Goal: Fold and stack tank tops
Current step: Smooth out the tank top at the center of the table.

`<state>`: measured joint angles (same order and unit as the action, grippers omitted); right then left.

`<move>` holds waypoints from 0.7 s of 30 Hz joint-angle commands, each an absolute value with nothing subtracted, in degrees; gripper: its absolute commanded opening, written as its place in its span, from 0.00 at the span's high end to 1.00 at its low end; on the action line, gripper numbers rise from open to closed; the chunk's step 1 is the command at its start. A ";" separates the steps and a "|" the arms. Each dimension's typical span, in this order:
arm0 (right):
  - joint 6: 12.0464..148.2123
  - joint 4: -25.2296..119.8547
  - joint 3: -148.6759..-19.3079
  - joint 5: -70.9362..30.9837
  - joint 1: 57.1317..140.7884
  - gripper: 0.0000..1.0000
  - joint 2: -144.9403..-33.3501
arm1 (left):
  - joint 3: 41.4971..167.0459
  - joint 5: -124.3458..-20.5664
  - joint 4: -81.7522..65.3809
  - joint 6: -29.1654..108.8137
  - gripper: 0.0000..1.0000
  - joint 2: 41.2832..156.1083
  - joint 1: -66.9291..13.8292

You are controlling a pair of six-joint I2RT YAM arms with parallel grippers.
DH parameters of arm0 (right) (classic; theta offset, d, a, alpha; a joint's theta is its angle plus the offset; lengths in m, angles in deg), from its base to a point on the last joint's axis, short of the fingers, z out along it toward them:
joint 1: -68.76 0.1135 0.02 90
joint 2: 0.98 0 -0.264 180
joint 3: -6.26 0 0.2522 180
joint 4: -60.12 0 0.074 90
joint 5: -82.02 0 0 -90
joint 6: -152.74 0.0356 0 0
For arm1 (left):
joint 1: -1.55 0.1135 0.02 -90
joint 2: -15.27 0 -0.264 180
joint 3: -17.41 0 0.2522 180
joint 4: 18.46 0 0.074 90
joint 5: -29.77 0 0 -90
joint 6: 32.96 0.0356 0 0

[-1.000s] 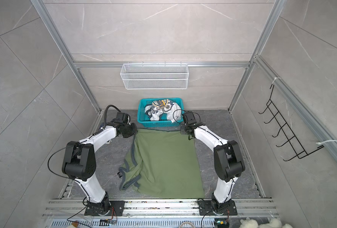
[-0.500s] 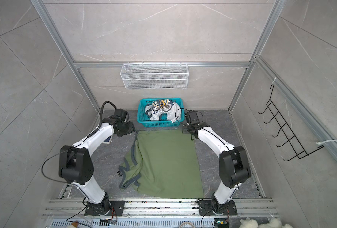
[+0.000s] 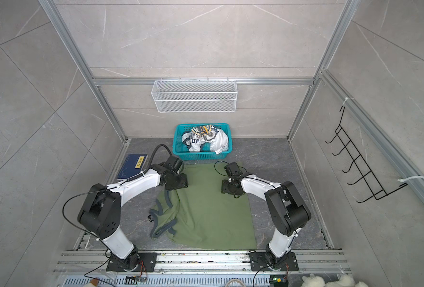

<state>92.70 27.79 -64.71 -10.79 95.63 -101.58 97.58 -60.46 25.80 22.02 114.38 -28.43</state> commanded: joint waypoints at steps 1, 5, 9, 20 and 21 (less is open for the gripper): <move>95.05 28.58 -64.34 -9.89 94.75 0.37 -103.64 | 97.82 -62.22 22.61 20.32 0.33 116.47 -29.03; 95.31 26.42 -62.98 -8.33 90.00 0.37 -104.25 | 98.65 -62.28 22.86 19.46 0.34 119.39 -31.56; 96.31 27.05 -63.06 -13.80 86.45 0.41 -104.89 | 99.90 -62.53 21.86 16.96 0.34 121.74 -35.12; 94.39 21.60 -62.70 -10.79 76.78 0.35 -98.84 | 106.20 -61.23 19.17 11.11 0.34 125.92 -45.24; 94.15 22.28 -62.26 -13.02 74.43 0.36 -99.08 | 106.97 -61.24 18.96 10.71 0.34 126.37 -46.13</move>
<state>95.76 25.89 -63.40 -12.23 78.56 -99.72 104.40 -60.85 20.73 13.39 125.46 -44.41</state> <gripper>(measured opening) 0.645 0.661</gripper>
